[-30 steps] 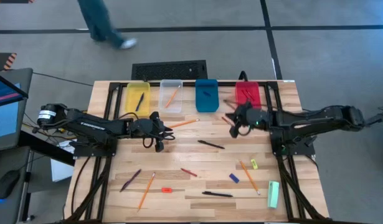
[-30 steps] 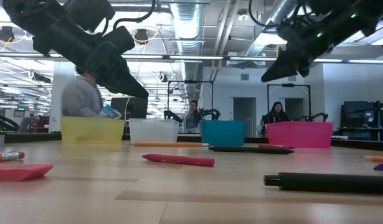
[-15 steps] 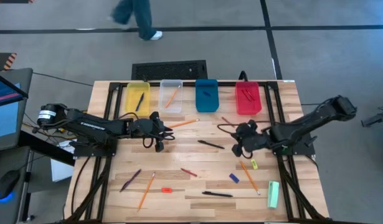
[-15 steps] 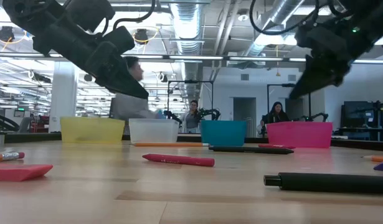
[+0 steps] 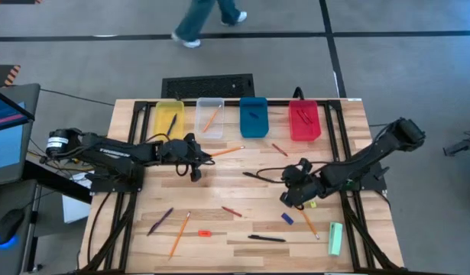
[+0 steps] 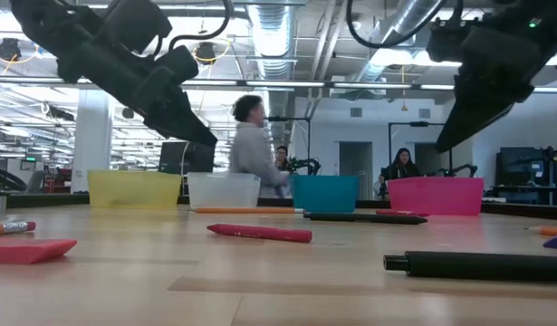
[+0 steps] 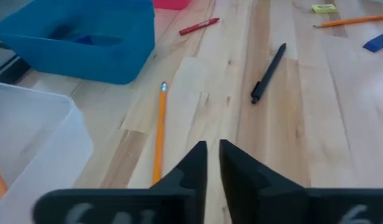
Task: Sort crayons/erasers/pens/pencils in bins
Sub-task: Put the orange pencil into the transparent bin
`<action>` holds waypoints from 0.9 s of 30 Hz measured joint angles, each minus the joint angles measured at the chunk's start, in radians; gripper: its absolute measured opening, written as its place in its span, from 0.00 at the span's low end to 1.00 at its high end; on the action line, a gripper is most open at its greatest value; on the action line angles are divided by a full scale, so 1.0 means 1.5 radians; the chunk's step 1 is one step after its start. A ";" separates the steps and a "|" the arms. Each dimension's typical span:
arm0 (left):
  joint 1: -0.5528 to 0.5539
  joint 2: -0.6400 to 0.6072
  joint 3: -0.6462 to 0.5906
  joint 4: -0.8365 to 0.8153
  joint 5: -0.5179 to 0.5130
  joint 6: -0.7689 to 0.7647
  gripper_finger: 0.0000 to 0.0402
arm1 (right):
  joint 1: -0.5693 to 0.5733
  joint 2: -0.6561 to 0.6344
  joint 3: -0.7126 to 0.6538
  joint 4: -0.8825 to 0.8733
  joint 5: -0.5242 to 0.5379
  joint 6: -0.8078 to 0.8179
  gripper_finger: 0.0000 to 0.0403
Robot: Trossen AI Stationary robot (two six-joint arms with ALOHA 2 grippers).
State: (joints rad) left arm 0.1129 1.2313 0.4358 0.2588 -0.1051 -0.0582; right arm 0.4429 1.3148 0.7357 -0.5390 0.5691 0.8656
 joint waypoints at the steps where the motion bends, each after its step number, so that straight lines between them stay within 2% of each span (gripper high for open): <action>1: 0.010 0.006 0.001 0.000 0.010 0.000 0.04 | -0.002 0.005 0.000 0.012 0.002 -0.011 0.01; 3: 0.029 0.021 0.013 -0.021 0.031 0.003 0.01 | -0.010 0.014 0.000 0.040 0.002 -0.037 0.01; 7: 0.038 0.090 0.062 -0.053 0.047 0.033 0.04 | -0.031 0.030 0.000 0.115 -0.004 -0.115 0.01; 15: 0.054 0.233 0.171 -0.134 0.026 0.067 0.20 | -0.092 0.042 0.000 0.266 -0.035 -0.293 0.01; 22: 0.086 0.288 0.207 -0.162 0.015 0.068 0.34 | -0.136 0.029 0.000 0.328 -0.063 -0.387 0.01; 24: 0.093 0.291 0.207 -0.163 0.008 0.068 0.36 | -0.140 0.029 -0.001 0.343 -0.067 -0.409 0.01; 27: 0.102 0.298 0.206 -0.170 0.038 0.068 0.37 | -0.140 0.030 0.000 0.353 -0.067 -0.423 0.01</action>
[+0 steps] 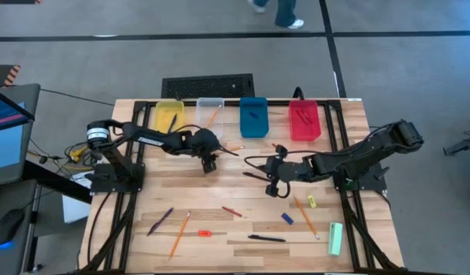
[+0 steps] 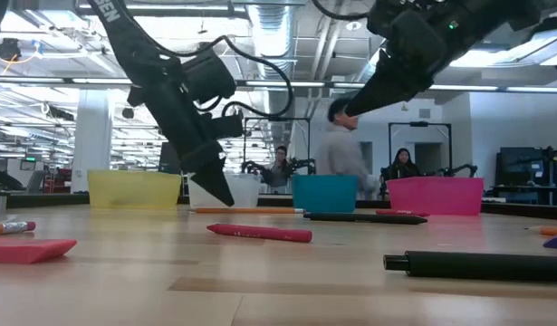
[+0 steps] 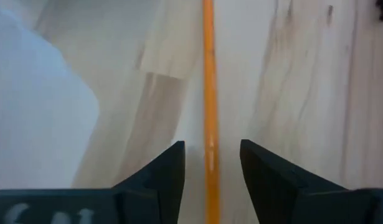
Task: Sort crayons/erasers/pens/pencils in bins
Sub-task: Put the orange pencil into the transparent bin
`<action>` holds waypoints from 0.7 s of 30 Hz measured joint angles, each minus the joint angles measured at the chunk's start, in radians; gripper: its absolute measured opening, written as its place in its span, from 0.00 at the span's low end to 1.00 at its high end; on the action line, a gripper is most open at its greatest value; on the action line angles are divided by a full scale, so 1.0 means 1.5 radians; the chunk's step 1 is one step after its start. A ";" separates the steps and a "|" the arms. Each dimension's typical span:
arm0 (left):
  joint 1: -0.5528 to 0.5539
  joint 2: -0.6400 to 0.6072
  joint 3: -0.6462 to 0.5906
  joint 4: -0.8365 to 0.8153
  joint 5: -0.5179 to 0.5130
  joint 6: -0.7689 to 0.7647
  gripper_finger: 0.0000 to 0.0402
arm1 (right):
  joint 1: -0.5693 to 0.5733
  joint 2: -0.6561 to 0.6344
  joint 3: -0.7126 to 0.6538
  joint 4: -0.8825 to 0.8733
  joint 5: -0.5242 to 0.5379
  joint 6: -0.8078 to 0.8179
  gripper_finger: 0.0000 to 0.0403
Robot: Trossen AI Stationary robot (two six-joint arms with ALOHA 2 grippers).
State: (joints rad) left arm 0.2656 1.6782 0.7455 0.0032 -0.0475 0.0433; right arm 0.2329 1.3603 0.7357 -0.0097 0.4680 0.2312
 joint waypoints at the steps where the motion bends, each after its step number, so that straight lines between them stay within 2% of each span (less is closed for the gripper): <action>1: 0.001 0.003 0.000 0.001 0.011 0.000 0.37 | 0.000 0.000 0.000 0.001 -0.001 -0.003 0.01; 10: 0.003 0.034 0.003 -0.016 0.019 -0.002 0.28 | 0.000 0.000 0.000 0.009 -0.003 -0.021 0.01; 21: -0.003 0.034 0.005 -0.064 0.041 0.031 0.11 | -0.005 0.000 0.000 0.029 -0.007 -0.038 0.01</action>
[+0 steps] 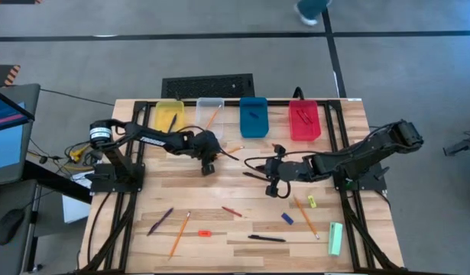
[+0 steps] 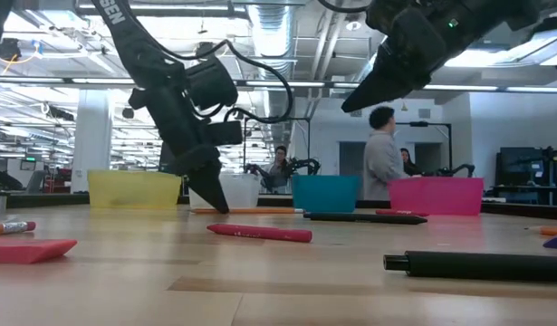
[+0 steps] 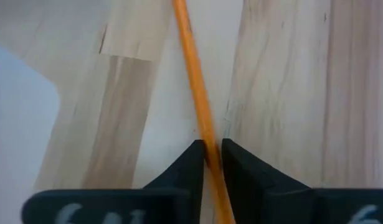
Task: Sort crayons/erasers/pens/pencils in bins
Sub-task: Put the orange pencil into the transparent bin
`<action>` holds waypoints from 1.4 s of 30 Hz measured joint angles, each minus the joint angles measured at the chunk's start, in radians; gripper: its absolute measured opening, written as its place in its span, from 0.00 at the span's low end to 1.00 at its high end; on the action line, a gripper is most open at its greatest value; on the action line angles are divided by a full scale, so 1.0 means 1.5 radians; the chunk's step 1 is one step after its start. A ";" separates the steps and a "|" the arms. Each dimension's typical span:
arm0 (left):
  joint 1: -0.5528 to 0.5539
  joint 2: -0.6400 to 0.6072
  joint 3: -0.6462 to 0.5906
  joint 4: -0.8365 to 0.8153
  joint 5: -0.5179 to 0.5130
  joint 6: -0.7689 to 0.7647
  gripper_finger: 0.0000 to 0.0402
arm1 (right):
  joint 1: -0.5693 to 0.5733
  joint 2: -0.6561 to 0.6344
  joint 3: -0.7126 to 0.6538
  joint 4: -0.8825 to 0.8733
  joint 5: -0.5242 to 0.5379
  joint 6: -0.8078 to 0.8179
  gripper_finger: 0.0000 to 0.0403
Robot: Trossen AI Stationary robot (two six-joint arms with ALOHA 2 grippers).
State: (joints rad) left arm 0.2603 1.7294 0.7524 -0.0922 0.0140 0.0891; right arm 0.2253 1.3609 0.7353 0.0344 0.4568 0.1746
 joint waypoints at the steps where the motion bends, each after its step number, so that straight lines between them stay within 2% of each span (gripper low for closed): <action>1: -0.002 0.000 0.000 -0.004 0.000 0.003 0.10 | 0.000 0.000 0.000 0.008 0.000 0.000 0.01; 9: -0.021 -0.006 0.002 -0.029 -0.030 0.015 0.06 | -0.001 0.000 0.000 0.012 -0.010 -0.011 0.01; 13: -0.028 -0.014 0.026 -0.099 -0.037 0.015 0.05 | -0.001 0.000 0.000 0.006 -0.010 -0.012 0.01; 20: -0.034 -0.056 0.047 -0.200 -0.030 0.013 0.05 | 0.001 0.000 0.000 -0.001 -0.011 -0.015 0.01; 26: -0.034 -0.104 0.049 -0.223 -0.030 -0.001 0.05 | 0.002 0.000 0.000 -0.003 -0.011 -0.018 0.02; 34: -0.013 -0.182 0.049 -0.182 -0.031 -0.034 0.05 | 0.002 0.000 0.000 -0.002 -0.011 -0.018 0.01; 39: 0.028 -0.224 0.032 -0.102 -0.035 -0.078 0.05 | 0.002 0.000 0.000 -0.002 -0.011 -0.018 0.01; 42: 0.067 -0.235 0.022 -0.029 -0.065 -0.103 0.05 | 0.002 0.000 0.000 -0.002 -0.011 -0.019 0.01</action>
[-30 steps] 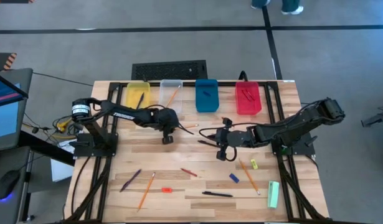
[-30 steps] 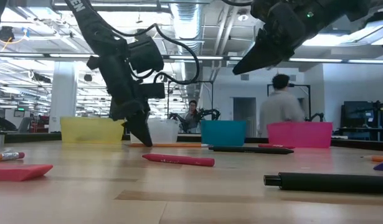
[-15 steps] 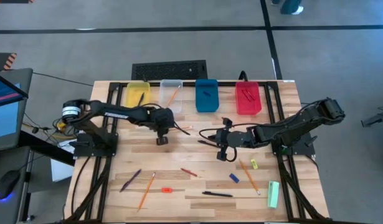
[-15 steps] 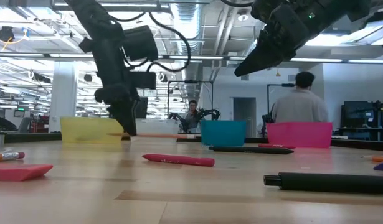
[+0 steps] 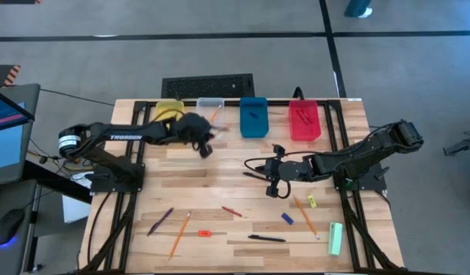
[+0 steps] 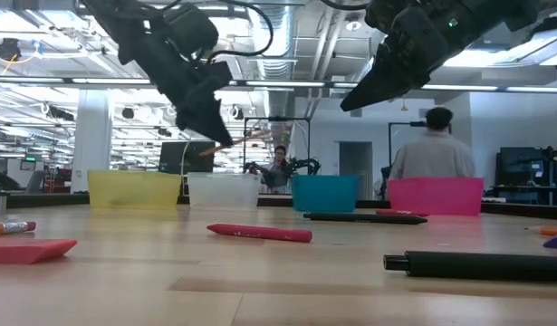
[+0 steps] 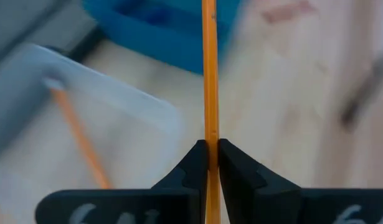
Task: Sort crayons/erasers/pens/pencils in bins
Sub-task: Put the orange pencil into the transparent bin
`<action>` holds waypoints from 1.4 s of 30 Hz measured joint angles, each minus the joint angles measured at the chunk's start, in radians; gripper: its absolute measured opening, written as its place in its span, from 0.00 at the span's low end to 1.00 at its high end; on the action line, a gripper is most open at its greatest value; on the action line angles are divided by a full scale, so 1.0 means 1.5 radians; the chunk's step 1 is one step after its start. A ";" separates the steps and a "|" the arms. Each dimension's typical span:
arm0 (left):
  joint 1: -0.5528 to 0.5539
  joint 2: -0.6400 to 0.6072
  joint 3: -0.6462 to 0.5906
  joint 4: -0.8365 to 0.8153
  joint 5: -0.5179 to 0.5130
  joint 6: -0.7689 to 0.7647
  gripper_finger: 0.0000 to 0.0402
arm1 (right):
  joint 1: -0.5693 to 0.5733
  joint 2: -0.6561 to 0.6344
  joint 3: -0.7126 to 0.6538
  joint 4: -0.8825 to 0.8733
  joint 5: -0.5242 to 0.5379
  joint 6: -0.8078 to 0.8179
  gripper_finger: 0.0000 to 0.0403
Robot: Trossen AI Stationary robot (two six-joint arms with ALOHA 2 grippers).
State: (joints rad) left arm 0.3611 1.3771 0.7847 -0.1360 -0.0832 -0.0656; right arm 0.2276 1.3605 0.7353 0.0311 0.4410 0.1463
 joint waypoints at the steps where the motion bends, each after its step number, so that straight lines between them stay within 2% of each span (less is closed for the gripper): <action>1: 0.015 0.000 -0.003 0.020 -0.009 -0.005 0.05 | 0.000 0.000 0.000 0.000 0.000 0.000 0.01; 6: 0.102 0.021 -0.005 0.054 -0.035 -0.036 0.05 | 0.000 0.000 0.000 0.004 0.000 0.000 0.01; 14: 0.188 0.110 -0.004 0.142 0.054 -0.077 0.05 | 0.000 0.000 0.000 0.009 0.000 0.000 0.01; 20: 0.192 0.150 -0.004 0.124 0.058 -0.101 0.05 | 0.000 0.000 0.000 0.010 0.000 -0.007 0.01; 26: 0.194 0.151 -0.004 0.112 0.030 -0.126 0.05 | 0.000 0.000 0.000 0.010 0.000 -0.011 0.01; 37: 0.195 0.151 -0.003 0.064 0.029 -0.153 0.05 | 0.000 0.000 0.000 0.009 0.000 -0.016 0.01; 42: 0.195 0.151 -0.003 0.068 0.016 -0.169 0.09 | 0.000 0.000 0.000 0.009 0.000 -0.016 0.01</action>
State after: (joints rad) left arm 0.6540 1.6034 0.7795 -0.0334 -0.0594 -0.3189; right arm 0.2272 1.3605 0.7353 0.0452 0.4412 0.1226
